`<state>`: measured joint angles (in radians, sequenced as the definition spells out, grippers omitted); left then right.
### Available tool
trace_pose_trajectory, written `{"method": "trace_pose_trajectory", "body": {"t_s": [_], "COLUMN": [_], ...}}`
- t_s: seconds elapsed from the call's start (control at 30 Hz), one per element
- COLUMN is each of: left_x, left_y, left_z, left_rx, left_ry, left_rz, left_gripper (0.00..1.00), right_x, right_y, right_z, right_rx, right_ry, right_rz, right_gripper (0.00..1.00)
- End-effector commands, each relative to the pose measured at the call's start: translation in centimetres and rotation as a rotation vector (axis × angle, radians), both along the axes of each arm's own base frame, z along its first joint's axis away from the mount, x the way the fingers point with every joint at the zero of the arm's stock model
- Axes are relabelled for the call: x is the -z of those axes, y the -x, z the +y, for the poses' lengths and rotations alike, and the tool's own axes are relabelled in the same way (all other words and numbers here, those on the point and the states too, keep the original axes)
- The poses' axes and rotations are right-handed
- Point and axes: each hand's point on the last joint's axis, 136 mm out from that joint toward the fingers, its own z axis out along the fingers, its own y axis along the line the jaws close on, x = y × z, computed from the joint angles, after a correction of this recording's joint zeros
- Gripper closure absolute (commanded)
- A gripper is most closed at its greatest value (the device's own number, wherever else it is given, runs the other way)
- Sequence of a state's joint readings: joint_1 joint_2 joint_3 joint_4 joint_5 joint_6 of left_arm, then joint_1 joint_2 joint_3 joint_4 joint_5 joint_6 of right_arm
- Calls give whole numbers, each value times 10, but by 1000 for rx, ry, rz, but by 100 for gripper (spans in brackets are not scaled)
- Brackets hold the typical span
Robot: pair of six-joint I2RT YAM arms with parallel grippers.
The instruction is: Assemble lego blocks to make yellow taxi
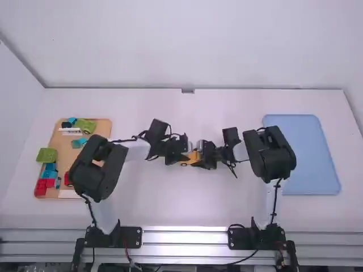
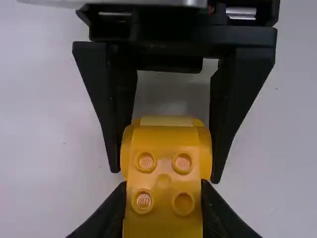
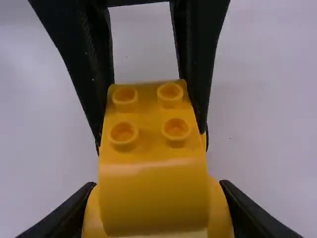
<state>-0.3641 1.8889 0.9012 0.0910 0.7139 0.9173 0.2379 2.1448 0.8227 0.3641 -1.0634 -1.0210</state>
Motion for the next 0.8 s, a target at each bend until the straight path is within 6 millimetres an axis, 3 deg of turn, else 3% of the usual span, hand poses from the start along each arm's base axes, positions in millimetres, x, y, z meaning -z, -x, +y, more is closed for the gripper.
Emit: {"method": "trace_pose_trajectory", "body": {"t_s": [0.0,0.43,0.7,0.77], "left_x": [9,5,-20,-31], "left_y": [4,-1,-8,-5], "left_z": [0,-1,22,35], "left_rx": [-28,-33,-49,-24], "left_ry": [-52,-43,48,87], "left_rz": [9,-19,-2,-7], "left_gripper": [66,55,50,41], "right_x": [9,9,9,9], "right_y": [9,9,10,9], "right_z": [5,5,5,5], "right_rx": [-4,-4,-4,-4], "right_ry": [21,21,22,22], "right_rz": [51,51,55,54], "right_gripper": [48,48,47,47]}}
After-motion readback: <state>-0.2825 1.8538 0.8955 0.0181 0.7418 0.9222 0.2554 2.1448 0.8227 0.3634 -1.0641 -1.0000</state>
